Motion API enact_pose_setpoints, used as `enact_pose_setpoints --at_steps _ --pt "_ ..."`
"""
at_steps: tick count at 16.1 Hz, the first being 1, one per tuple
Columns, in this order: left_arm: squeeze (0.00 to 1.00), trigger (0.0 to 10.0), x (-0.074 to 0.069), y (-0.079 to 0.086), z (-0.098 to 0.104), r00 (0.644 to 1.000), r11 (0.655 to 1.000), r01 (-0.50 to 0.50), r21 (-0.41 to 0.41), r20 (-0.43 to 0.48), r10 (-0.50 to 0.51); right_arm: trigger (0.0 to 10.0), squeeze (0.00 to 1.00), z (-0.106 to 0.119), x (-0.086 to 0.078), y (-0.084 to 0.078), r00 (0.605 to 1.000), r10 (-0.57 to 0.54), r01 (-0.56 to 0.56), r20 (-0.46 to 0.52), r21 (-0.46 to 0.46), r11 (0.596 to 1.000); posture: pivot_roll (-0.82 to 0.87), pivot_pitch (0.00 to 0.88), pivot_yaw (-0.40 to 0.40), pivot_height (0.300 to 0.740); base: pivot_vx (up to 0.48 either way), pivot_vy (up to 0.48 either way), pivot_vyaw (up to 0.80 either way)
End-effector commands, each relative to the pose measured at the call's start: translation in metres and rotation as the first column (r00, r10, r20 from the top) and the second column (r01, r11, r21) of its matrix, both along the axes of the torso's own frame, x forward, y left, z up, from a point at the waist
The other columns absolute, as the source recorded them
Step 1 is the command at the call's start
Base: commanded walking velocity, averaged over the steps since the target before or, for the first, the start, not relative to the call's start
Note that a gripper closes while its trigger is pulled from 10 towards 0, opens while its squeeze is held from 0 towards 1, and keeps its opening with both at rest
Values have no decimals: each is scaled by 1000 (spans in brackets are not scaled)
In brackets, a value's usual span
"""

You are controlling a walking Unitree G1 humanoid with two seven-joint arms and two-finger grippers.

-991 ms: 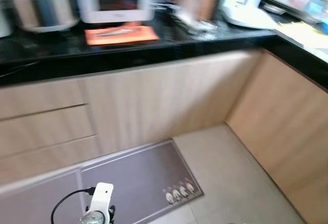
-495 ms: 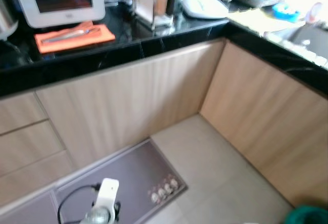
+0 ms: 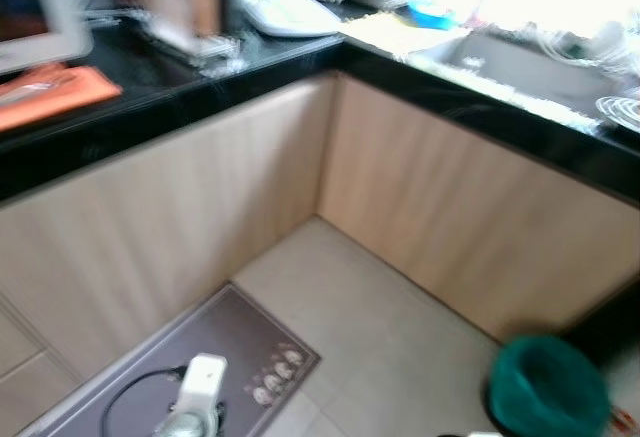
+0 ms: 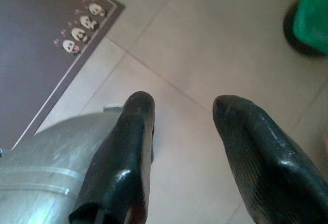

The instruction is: Kitchen organization

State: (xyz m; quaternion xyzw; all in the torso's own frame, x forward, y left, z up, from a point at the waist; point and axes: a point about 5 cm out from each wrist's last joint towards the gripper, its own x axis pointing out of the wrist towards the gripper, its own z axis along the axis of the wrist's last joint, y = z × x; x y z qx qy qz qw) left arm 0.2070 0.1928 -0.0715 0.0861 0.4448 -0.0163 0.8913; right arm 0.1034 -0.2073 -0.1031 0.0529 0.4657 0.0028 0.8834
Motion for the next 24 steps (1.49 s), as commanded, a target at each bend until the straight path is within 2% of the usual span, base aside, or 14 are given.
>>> enact_pose_setpoints --at_steps 1,18,24 --pt "0 10000 2 -8 0 999 999 32 -4 -3 -32 10000 0 1 -1 -5 1000 1 -1 -6 -13 1000 -39 0 -66 740 0 0 -694" --pt "0 10000 0 -8 -1 1000 1000 29 -6 -9 -29 10000 0 1 -1 -6 1000 12 -12 -10 -14 1000 -48 0 -64 740 0 0 -686" --pt "0 10000 2 -10 0 1000 999 24 -24 1 -24 10000 0 0 -4 -6 1000 6 -6 -7 -18 1000 -66 0 -55 740 0 0 -85"
